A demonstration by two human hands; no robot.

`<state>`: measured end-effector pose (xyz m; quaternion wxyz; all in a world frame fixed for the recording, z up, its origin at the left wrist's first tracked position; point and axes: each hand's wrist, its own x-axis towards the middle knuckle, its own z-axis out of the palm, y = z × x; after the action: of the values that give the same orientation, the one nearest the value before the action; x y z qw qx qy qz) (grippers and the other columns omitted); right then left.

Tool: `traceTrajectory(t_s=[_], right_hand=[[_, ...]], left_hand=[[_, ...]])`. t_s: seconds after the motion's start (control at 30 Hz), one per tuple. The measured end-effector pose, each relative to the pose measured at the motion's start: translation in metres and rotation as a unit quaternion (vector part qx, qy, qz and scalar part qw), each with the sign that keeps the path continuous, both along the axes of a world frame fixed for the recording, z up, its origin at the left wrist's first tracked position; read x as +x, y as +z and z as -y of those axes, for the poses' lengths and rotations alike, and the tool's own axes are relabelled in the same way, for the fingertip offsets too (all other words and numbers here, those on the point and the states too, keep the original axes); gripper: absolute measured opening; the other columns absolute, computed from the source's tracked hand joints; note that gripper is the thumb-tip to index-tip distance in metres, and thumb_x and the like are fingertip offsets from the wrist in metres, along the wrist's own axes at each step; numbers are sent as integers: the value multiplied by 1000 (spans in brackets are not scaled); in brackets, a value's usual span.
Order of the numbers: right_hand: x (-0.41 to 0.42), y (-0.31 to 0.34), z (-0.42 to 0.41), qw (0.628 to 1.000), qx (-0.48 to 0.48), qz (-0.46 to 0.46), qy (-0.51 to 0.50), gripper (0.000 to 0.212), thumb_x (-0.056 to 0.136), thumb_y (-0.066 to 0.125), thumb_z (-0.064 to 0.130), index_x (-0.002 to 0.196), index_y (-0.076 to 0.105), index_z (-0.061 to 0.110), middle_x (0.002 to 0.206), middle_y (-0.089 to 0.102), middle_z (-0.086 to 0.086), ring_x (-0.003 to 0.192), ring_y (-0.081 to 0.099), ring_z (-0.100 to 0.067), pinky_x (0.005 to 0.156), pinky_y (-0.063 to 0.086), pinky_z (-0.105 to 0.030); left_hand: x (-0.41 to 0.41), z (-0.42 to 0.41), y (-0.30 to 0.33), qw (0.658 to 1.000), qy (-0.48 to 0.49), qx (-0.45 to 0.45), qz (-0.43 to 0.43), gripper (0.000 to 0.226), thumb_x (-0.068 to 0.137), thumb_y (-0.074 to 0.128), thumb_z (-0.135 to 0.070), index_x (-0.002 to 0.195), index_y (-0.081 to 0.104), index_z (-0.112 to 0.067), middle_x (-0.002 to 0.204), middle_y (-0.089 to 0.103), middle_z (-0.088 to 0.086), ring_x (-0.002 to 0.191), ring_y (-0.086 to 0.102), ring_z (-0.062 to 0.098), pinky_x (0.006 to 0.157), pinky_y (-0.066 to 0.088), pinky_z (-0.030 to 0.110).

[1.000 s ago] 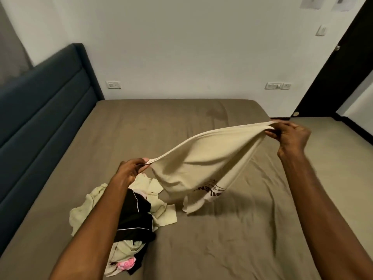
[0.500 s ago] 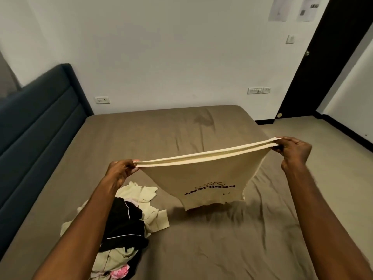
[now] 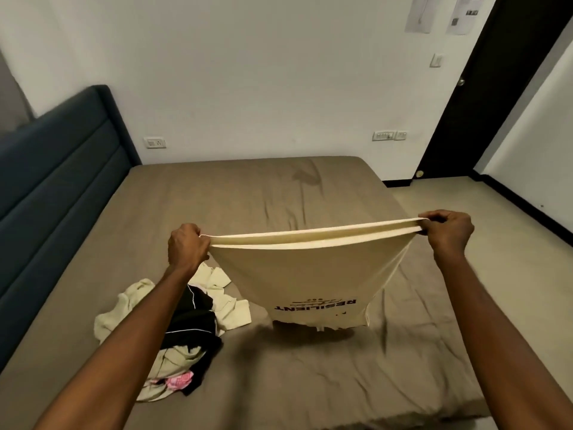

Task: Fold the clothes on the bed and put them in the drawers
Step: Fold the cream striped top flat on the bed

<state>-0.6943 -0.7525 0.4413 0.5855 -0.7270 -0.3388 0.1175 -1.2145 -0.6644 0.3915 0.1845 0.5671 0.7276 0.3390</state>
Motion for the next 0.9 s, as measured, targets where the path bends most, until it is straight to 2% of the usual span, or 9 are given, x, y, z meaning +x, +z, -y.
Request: traceTrajectory(t_s=[0.07,0.13,0.3,0.4,0.47,0.63,0.7,0.77,0.9], right_hand=[[6,-4,11,995,-46,84,22,23,76,75,-13,94,81,1,83,75,-14,68,71,-25,63,64,-27],[15,-10,19,983,-97,153,29,23,75,75,-9,93,82,5,80,75,-12,70,72,-26,73,63,-35],[35,-23,27,963,-151,220,38,16,76,75,-4,88,82,4,74,73,-13,68,66,-26,73,54,-31],[52,-26,15,966,-181,180,39,13,76,80,-3,88,82,4,69,72,-10,63,69,-25,70,62,-38],[61,-25,6,969,-195,147,41,12,76,82,-1,87,82,5,68,72,-9,62,71,-24,65,63,-34],[85,-31,-44,986,-147,82,1,16,75,78,-3,88,82,5,74,73,-11,71,71,-27,75,63,-43],[91,-33,-74,989,-130,59,-27,15,75,76,-2,87,82,5,78,74,-12,74,70,-28,76,63,-42],[100,-30,-114,992,-112,33,-39,13,77,75,-2,87,81,4,81,74,-15,77,71,-31,78,62,-43],[118,-26,-192,995,-91,-14,-48,10,76,78,1,85,79,5,83,75,-15,78,71,-30,78,62,-40]], left_hand=[[4,6,-1,999,-10,-13,-45,14,81,55,-8,71,63,-14,53,67,4,42,66,21,62,62,37],[5,8,-1,997,-19,-52,-46,21,82,50,-10,70,66,-13,48,66,2,42,67,18,67,62,35],[18,-2,4,994,-1,-99,40,33,84,43,-13,71,71,-2,52,69,8,50,71,27,70,63,40],[33,-17,8,988,15,-122,91,20,84,54,3,75,72,6,58,71,16,54,73,32,72,64,46],[39,-26,9,986,23,-120,109,19,87,55,5,78,71,8,58,70,17,54,73,35,70,64,49],[67,-75,19,984,27,-115,131,20,93,54,2,81,69,7,63,72,21,58,74,37,72,65,50],[80,-95,26,973,31,-131,187,18,95,46,5,95,62,13,75,71,31,63,73,44,66,64,53],[96,-124,33,960,29,-136,244,21,98,38,8,106,56,16,87,69,37,69,73,48,56,64,48],[125,-185,39,942,40,-85,323,27,91,37,21,109,56,21,103,62,36,73,67,45,46,61,40]])
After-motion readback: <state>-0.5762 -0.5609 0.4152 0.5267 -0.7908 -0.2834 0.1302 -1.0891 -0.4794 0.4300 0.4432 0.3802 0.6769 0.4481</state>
